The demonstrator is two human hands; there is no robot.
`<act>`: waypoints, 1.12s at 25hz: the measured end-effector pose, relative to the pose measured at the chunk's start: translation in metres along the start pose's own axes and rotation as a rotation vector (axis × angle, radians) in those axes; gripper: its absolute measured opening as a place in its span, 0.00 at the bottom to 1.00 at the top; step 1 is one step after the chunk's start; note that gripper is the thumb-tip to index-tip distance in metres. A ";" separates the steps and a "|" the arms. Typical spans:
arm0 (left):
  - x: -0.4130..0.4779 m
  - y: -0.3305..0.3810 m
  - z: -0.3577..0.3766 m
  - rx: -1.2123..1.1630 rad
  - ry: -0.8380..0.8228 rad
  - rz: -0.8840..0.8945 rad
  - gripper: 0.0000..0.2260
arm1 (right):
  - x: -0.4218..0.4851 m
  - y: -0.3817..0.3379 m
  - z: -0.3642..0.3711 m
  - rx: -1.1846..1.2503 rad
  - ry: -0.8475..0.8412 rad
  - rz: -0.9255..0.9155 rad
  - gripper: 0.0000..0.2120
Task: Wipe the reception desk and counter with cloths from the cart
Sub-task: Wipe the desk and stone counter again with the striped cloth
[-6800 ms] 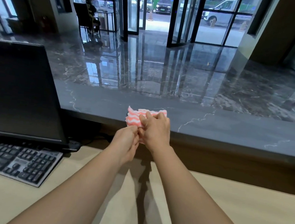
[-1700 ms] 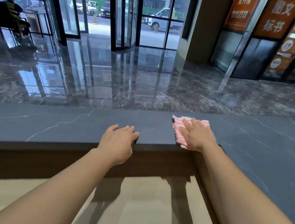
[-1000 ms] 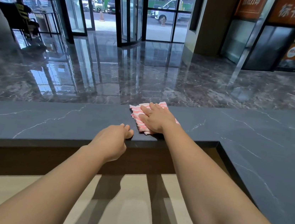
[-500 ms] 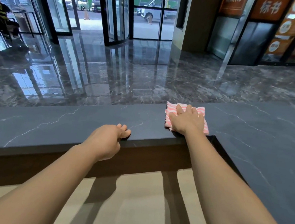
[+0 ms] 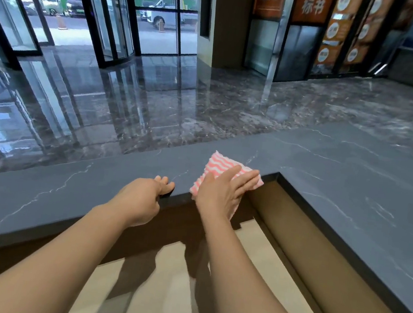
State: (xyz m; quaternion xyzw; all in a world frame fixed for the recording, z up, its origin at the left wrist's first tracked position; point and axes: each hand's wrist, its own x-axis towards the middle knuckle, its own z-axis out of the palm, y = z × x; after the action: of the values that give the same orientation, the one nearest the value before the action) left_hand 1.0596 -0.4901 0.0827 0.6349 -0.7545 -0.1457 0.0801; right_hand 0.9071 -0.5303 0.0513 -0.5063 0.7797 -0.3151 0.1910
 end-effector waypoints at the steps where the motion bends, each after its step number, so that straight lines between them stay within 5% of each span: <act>1: 0.001 -0.002 -0.001 0.009 -0.015 0.014 0.32 | 0.008 -0.001 -0.004 0.057 0.022 0.065 0.34; 6: 0.004 -0.011 -0.003 0.023 -0.056 0.084 0.31 | 0.033 0.001 -0.025 0.297 0.097 0.245 0.33; 15: 0.002 -0.037 -0.018 -0.165 -0.003 0.154 0.23 | -0.048 -0.039 0.032 0.401 0.027 0.150 0.33; 23: -0.048 -0.088 -0.042 0.079 -0.027 0.134 0.25 | -0.156 -0.096 0.088 0.345 -0.104 0.074 0.33; 28: -0.056 -0.092 -0.041 0.167 -0.069 0.114 0.27 | -0.143 -0.092 0.077 0.350 -0.138 0.098 0.34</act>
State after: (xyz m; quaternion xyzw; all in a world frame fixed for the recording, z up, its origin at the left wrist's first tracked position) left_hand 1.1678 -0.4543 0.0957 0.5900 -0.8013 -0.0990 0.0092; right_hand 1.0755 -0.4498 0.0546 -0.4471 0.7218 -0.4007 0.3443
